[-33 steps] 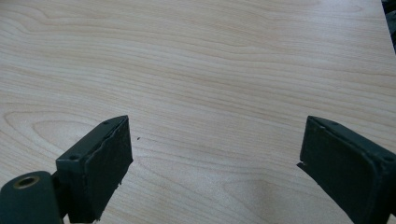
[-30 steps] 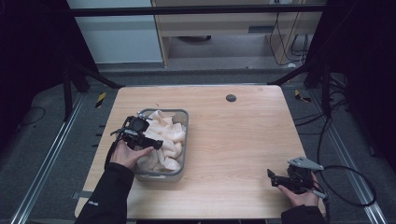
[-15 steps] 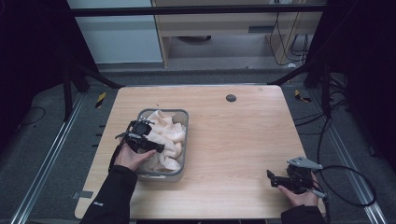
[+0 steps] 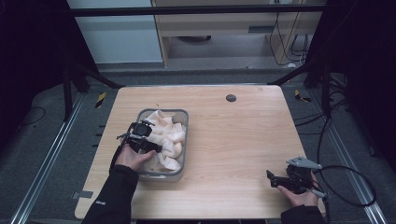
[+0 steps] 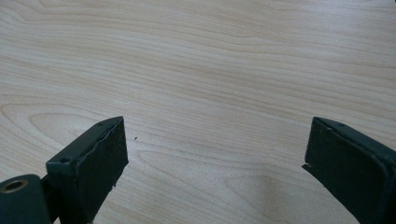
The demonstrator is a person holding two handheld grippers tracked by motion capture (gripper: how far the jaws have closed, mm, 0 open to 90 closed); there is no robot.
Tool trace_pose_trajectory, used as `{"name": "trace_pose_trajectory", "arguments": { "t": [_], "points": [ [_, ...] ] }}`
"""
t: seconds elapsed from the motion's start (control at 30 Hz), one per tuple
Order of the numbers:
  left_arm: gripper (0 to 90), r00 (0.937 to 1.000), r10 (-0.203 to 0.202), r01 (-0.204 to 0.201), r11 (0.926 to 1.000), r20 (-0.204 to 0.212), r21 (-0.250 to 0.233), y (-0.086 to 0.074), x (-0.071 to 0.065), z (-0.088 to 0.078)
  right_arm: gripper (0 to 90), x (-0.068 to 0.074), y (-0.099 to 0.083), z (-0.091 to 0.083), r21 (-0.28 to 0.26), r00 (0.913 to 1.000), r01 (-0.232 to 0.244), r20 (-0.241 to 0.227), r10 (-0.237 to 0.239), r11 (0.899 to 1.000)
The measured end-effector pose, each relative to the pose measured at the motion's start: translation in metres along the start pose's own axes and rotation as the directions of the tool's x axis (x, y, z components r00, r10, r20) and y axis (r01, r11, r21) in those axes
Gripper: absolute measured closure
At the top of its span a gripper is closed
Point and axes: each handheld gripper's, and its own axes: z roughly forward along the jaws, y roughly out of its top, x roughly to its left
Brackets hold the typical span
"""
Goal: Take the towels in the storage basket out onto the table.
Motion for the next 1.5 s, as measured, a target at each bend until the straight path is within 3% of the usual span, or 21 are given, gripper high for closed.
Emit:
{"name": "trace_pose_trajectory", "arguments": {
  "t": [0.17, 0.33, 0.43, 0.7, 1.1, 1.5],
  "points": [
    [54.3, 0.9998, -0.007, 0.008, 0.9998, -0.019, 0.017, 0.002, -0.001, 0.000, 5.8, 0.000, 0.000, 0.000, 0.003, 1.0000, 0.001, -0.001, -0.001, 1.000],
    [61.1, 0.9997, -0.005, 0.005, 0.9999, -0.023, 0.010, 0.002, -0.002, -0.002, 5.9, 0.000, 0.000, 0.000, 0.003, 1.0000, 0.001, -0.001, -0.001, 1.000],
    [63.8, 1.0000, -0.006, 0.006, 1.0000, -0.005, -0.008, 0.001, 0.002, -0.008, 5.8, -0.001, 0.000, 0.000, 0.003, 1.0000, 0.002, 0.000, -0.002, 1.000],
    [66.3, 0.9997, 0.016, -0.015, 0.9990, 0.019, -0.043, 0.003, 0.003, -0.028, 5.8, -0.002, 0.000, 0.000, 0.004, 1.0000, -0.001, 0.001, 0.001, 1.000],
    [67.2, 0.9983, 0.052, -0.049, 0.9904, 0.027, -0.129, 0.017, 0.002, -0.080, 5.8, -0.003, 0.000, 0.000, 0.003, 1.0000, -0.001, 0.008, 0.001, 1.000],
    [67.2, 0.9951, 0.095, -0.089, 0.9828, 0.029, -0.162, 0.025, -0.005, -0.109, 5.8, -0.002, 0.000, 0.000, 0.004, 1.0000, -0.007, 0.004, 0.007, 1.000]
  ]
}}
